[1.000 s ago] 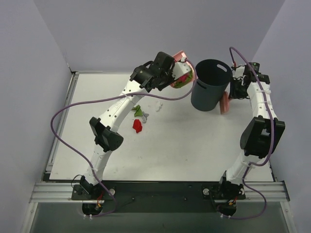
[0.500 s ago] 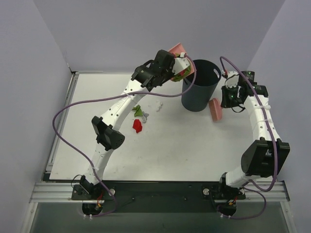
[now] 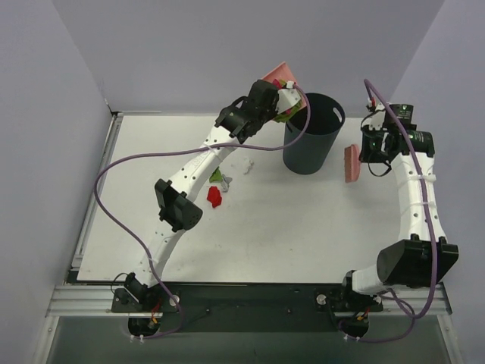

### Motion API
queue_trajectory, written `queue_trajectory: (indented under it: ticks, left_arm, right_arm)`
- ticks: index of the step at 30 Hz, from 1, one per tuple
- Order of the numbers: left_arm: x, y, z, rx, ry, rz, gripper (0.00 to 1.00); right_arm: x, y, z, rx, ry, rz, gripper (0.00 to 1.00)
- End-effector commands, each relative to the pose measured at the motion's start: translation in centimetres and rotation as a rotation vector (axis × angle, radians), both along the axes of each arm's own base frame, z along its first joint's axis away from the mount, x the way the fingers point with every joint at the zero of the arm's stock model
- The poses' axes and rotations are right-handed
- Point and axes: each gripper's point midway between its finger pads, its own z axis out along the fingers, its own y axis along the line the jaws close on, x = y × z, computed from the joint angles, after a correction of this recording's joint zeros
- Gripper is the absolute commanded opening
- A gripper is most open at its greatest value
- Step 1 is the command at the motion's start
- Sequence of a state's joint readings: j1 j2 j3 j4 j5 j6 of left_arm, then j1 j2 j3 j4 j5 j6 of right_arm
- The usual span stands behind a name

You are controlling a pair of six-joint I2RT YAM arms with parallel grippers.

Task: Sweep away the paper scraps from the table

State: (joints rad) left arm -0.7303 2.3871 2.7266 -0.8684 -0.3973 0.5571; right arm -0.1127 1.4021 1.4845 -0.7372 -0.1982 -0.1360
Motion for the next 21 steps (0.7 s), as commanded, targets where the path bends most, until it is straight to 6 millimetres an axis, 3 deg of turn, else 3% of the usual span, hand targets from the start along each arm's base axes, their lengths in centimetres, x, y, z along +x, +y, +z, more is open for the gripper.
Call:
queue_trajectory:
  ticks: [1,3,5,6,7,10,11,12,14,18,21]
  left_arm:
    - [0.2,-0.3,4.9,-0.121,-0.102,0.002,0.0]
    - [-0.5,-0.4,4.9,-0.145,-0.069,-0.024,0.0]
    - [-1.2,-0.8,4.6,-0.18,-0.026,-0.046,0.0]
    - [-1.8,-0.6,4.6,-0.181,-0.002,-0.055,0.0]
    - [-2.4,-0.9,4.2,-0.186,0.027,-0.075,0.0]
    - [-3.8,-0.5,4.6,-0.202,0.066,-0.091,0.0]
    - [-4.1,-0.4,4.4,-0.201,0.082,-0.097,0.0]
    - [-4.6,-0.1,4.9,-0.208,0.087,-0.101,0.0]
    - [-5.0,0.1,5.0,-0.224,0.105,-0.103,0.0]
    - [-5.4,0.7,5.2,-0.22,0.118,-0.105,0.0]
    - [-5.0,1.4,4.9,-0.197,0.113,-0.082,0.0]
  right_arm:
    - [3.7,-2.1,1.4,-0.015,-0.03,-0.144,0.0]
    - [6.1,-2.5,0.7,-0.015,-0.026,-0.147,0.0]
    - [8.3,-2.6,1.9,-0.011,-0.077,-0.139,0.0]
    - [9.7,-2.5,1.1,-0.002,-0.068,-0.135,0.0]
    - [10.8,-2.0,2.2,0.025,-0.103,-0.111,0.0]
    - [13.4,-1.3,1.5,0.023,-0.115,-0.078,0.0]
    - [14.3,-1.0,2.4,0.023,-0.146,-0.055,0.0]
    - [15.1,-0.8,1.4,0.025,-0.133,-0.04,0.0]
    - [16.2,0.5,1.8,0.038,-0.155,0.031,0.0]
    - [17.8,1.9,0.6,0.057,-0.169,0.154,0.0]
    - [17.4,3.1,-0.6,0.085,-0.151,0.265,0.0]
